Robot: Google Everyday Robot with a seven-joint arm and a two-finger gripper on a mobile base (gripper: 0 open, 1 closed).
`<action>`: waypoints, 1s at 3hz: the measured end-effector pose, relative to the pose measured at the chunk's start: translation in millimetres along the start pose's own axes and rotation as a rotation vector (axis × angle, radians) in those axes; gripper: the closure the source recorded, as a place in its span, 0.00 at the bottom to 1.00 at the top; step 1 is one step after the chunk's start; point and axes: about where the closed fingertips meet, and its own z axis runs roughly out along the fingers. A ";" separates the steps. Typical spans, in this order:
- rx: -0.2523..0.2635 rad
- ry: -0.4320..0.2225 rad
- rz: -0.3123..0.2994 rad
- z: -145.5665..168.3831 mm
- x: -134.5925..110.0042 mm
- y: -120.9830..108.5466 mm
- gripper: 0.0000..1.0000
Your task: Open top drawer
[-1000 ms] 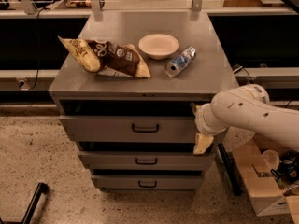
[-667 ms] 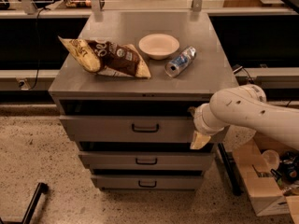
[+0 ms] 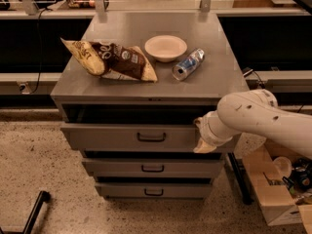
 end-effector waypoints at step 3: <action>-0.070 -0.082 -0.032 -68.8 -46.1 56.5 0.36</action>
Offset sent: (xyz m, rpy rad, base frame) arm -0.0961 0.0289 0.0424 0.0870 0.1237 0.0868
